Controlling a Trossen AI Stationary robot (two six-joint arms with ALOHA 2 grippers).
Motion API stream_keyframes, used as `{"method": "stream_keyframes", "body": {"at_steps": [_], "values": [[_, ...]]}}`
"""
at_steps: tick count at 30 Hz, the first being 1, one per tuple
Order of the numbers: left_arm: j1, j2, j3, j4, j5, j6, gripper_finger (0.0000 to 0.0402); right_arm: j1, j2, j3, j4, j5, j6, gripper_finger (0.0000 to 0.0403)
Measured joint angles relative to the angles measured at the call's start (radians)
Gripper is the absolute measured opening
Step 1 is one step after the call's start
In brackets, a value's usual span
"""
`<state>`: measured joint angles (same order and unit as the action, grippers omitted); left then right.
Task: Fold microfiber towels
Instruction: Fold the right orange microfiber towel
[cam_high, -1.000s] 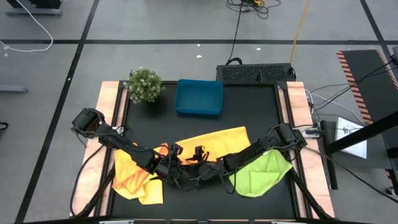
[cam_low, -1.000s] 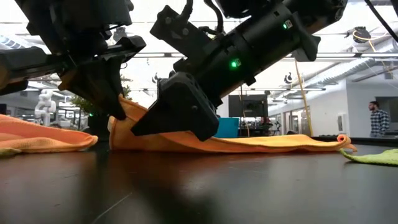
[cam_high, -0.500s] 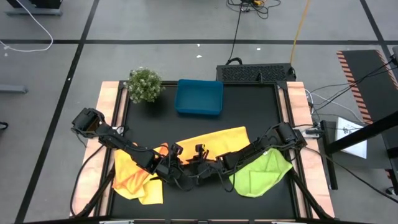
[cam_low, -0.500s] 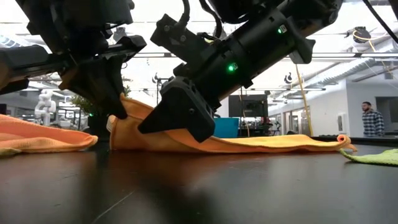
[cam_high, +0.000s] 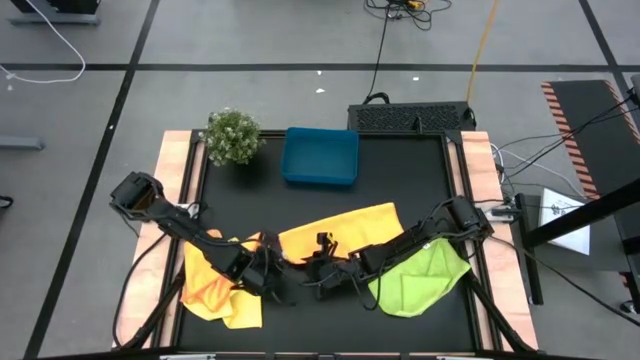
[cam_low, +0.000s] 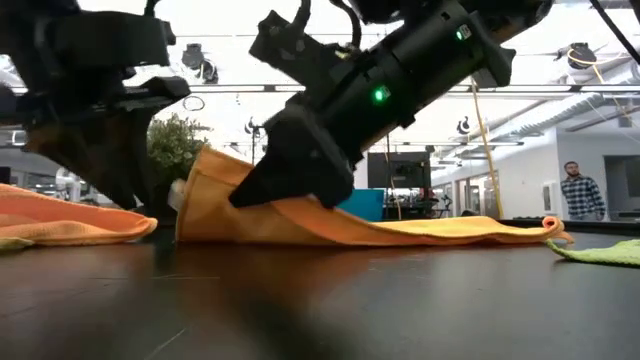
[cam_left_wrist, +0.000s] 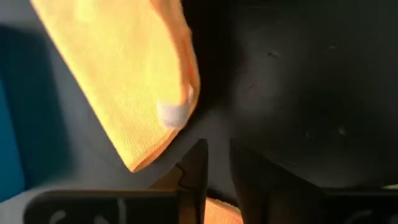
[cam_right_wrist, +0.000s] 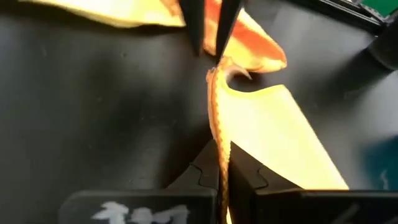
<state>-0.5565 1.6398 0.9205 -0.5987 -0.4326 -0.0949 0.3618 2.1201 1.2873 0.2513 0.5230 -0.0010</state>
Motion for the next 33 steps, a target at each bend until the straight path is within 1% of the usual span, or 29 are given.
{"method": "stream_keyframes", "body": {"at_steps": [3, 7, 11, 16, 20, 27, 33], "values": [[-0.018, -0.009, -0.055, 0.029, -0.062, -0.029, 0.0082, 0.006, -0.034, -0.006, -0.008, 0.001, 0.02, 0.0001], [-0.021, -0.008, -0.133, 0.171, -0.143, -0.017, 0.009, 0.021, -0.071, -0.033, 0.017, 0.002, 0.023, 0.0001], [-0.012, -0.007, -0.194, 0.307, -0.173, 0.034, 0.0111, 0.023, -0.097, -0.07, 0.023, 0.004, 0.044, 0.0001], [-0.011, -0.007, -0.198, 0.325, -0.25, 0.041, 0.0155, 0.022, -0.109, -0.123, 0.05, 0.026, 0.072, 0.0], [-0.018, -0.028, -0.197, 0.322, -0.29, 0.06, 0.0192, 0.02, -0.117, -0.153, 0.081, 0.027, 0.093, 0.0], [-0.022, -0.045, -0.197, 0.32, -0.294, 0.04, 0.0232, 0.019, -0.122, -0.172, 0.13, 0.027, 0.095, 0.0], [-0.023, -0.044, -0.197, 0.343, -0.262, 0.033, 0.0241, 0.019, -0.131, -0.172, 0.141, 0.027, 0.096, 0.0]]}}
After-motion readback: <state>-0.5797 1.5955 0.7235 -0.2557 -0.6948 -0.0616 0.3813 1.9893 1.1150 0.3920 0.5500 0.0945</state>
